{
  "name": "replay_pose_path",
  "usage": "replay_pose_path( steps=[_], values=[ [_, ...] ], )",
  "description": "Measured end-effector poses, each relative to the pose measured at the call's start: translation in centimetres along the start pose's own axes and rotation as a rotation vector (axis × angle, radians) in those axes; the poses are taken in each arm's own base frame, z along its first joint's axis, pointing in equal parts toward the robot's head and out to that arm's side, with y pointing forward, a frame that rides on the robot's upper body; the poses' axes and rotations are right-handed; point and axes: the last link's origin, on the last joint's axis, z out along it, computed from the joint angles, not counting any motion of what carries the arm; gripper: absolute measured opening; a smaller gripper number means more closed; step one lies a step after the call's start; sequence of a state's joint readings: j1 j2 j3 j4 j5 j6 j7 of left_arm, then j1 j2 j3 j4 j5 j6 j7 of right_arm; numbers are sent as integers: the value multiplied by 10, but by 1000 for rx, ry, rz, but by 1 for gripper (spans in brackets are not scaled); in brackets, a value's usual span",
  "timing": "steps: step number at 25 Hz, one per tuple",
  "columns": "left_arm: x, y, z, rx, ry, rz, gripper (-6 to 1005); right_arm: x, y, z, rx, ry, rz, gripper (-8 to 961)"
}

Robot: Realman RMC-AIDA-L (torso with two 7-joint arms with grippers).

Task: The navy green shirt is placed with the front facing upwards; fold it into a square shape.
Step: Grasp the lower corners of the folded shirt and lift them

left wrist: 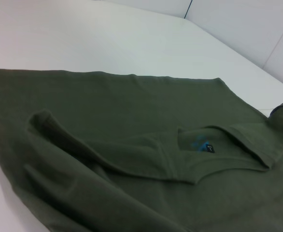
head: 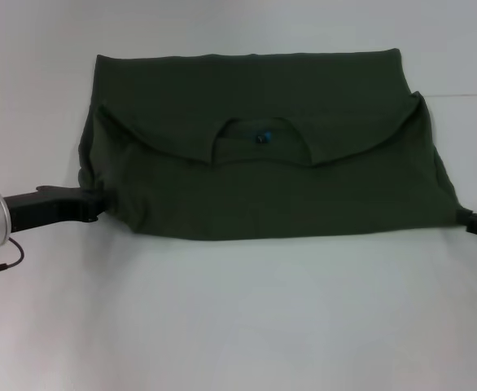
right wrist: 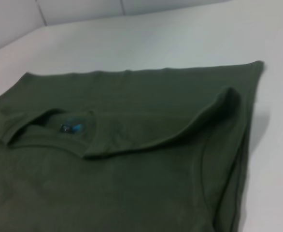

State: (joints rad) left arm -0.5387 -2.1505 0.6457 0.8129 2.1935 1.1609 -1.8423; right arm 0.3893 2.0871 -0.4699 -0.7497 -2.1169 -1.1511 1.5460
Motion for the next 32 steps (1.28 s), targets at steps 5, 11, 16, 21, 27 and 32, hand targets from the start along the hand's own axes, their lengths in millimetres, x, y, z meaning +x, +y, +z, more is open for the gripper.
replay_pose_path(
  steps=[5, 11, 16, 21, 27, 32],
  values=[
    [0, 0, 1, 6, 1, -1, 56, -2, 5, 8, -13, 20, -26, 788],
    [0, 0, 2, 9, 3, 0, 56, -3, 4, 11, -2, 24, -27, 788],
    [1, 1, 3, 8, 3, 2, 56, -1, 6, 16, 1, 39, -27, 788],
    [1, 1, 4, 8, 3, 3, 56, -1, 9, 23, -1, 55, -39, 788],
    [2, 1, 4, 8, 4, 5, 55, -3, 10, 27, 1, 59, -36, 787],
    [2, 1, 3, 9, 5, 4, 55, -3, 9, 28, 12, 84, -35, 696]
  ],
)
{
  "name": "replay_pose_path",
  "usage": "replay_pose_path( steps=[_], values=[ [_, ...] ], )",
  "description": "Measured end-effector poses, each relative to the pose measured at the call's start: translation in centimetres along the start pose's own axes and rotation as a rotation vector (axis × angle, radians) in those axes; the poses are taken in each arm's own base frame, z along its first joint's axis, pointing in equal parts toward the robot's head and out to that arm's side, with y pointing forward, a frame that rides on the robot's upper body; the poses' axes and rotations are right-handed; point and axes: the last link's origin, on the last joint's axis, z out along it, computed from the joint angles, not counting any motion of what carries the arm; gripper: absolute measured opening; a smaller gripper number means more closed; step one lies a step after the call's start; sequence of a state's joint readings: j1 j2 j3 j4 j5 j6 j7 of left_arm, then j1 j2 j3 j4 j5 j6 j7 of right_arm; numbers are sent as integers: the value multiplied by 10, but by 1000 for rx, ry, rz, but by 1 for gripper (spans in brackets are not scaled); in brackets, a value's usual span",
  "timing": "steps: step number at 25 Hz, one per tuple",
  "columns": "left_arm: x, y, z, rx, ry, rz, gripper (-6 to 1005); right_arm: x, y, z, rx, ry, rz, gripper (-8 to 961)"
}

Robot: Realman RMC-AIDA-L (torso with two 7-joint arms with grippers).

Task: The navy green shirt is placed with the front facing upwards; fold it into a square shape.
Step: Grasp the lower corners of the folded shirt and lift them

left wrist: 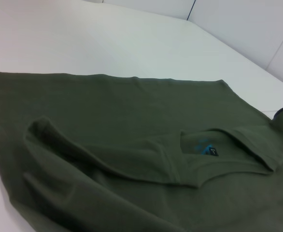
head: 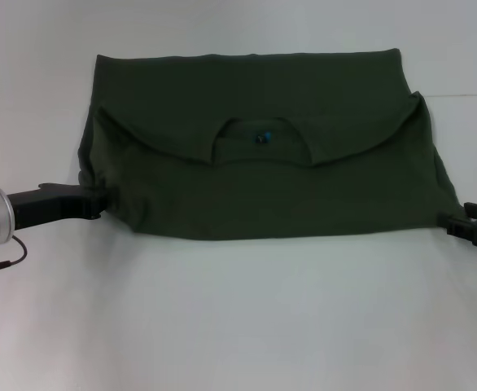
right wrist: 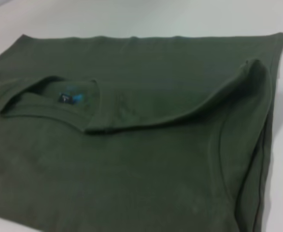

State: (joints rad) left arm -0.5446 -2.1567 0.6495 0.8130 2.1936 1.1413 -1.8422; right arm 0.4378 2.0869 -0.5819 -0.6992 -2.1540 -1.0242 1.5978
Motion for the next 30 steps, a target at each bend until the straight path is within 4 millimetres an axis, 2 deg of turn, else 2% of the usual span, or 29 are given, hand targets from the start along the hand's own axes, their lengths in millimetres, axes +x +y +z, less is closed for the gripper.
replay_pose_path(
  steps=[10, 15, 20, 26, 30],
  values=[
    [0, -1, -1, 2, 1, -1, 56, -2, -2, 0, 8, 16, -21, 419],
    [1, 0, 0, 1, 1, 2, 56, -3, -3, -1, 14, 14, -21, 178],
    [2, 0, 0, 0, 1, 4, 56, -3, -5, -1, 28, 14, -17, 19],
    [2, 1, 1, -4, 0, 14, 55, -1, -5, -2, 26, 16, -15, 16],
    [-4, 3, -3, -32, -13, 47, 56, 6, -5, -12, 9, 8, -35, 11]
  ],
)
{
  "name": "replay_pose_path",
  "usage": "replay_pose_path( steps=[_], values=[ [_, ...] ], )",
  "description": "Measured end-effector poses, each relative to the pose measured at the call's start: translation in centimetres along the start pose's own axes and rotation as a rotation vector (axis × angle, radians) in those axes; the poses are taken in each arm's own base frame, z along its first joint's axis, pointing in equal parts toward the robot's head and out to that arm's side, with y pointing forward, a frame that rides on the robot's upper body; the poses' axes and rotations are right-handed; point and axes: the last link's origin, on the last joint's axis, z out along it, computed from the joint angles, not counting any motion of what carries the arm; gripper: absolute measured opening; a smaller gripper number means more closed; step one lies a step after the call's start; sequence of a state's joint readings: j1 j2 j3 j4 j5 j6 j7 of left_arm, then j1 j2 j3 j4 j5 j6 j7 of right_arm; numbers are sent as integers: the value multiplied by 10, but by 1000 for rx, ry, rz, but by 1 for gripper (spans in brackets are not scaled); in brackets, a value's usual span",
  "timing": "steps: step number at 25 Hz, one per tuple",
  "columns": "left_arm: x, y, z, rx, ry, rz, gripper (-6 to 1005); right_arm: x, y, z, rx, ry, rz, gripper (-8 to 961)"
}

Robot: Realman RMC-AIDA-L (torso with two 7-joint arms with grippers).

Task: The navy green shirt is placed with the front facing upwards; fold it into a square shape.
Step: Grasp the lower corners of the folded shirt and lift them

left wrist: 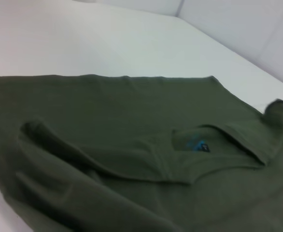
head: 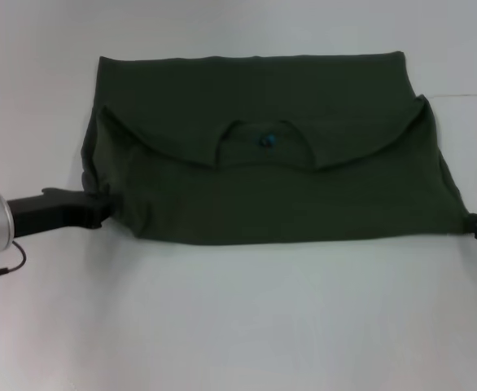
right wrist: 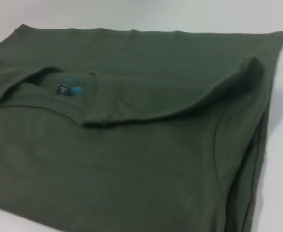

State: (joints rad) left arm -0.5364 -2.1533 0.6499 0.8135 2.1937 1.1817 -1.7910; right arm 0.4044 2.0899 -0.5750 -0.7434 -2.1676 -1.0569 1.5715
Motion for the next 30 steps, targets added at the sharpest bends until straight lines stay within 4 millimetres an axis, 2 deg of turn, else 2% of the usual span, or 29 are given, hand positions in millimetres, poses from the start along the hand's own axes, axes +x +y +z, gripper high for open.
replay_pose_path(
  steps=[8, 11, 17, 24, 30],
  values=[
    [-16, 4, -19, -84, -1, 87, 56, 21, 2, -36, -47, -73, -31, 2],
    [-23, 5, -32, -129, 8, 106, 55, 32, 6, -51, -83, -99, -56, 3],
    [-45, 8, -64, -189, 28, 140, 55, 60, 18, -95, -155, -189, -113, 3],
    [-77, 25, -95, -281, -7, 217, 56, 95, 34, -138, -191, -226, -120, 2],
    [-101, 46, -119, -420, -75, 262, 56, 115, 46, -153, -229, -203, -89, 2]
  ],
)
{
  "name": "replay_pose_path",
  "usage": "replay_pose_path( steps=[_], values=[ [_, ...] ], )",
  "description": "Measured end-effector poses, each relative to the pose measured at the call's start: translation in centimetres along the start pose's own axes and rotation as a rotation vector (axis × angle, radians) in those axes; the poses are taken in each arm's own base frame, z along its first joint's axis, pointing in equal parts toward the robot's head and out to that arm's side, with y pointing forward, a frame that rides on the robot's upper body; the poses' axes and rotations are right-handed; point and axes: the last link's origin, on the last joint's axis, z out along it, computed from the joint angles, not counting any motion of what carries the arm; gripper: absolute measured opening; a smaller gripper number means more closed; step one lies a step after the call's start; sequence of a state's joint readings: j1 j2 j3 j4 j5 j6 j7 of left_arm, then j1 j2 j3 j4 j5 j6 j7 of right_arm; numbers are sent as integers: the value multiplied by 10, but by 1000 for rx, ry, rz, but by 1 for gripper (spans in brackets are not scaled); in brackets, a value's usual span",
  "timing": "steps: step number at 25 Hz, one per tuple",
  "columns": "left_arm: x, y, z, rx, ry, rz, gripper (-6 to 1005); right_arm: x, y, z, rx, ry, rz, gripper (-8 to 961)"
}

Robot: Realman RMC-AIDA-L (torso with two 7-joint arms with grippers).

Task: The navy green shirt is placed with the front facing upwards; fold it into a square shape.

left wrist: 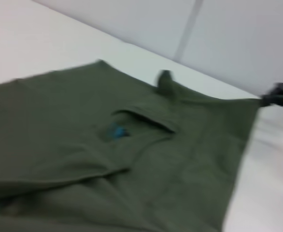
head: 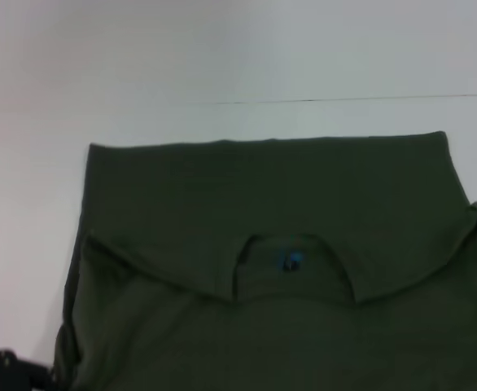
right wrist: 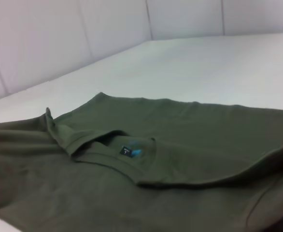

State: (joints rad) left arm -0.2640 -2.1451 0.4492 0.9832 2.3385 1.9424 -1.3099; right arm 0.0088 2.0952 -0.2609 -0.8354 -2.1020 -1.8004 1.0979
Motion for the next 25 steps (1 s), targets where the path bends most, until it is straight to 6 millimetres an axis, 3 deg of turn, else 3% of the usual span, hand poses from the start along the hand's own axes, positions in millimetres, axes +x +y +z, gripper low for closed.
replay_pose_path(
  steps=[5, 12, 18, 25],
  values=[
    [-6, 16, -11, -77, -48, -14, 55, 3, 8, -13, -37, 26, -1, 3],
    [5, 1, -20, -42, -24, -160, 55, -14, -8, -15, -12, 42, 84, 3],
    [23, -22, -34, 46, 123, -310, 56, -48, -32, 1, -9, 5, 187, 3],
    [35, -46, -31, 125, 237, -443, 56, -99, -63, 29, -14, -60, 246, 2]
  ],
)
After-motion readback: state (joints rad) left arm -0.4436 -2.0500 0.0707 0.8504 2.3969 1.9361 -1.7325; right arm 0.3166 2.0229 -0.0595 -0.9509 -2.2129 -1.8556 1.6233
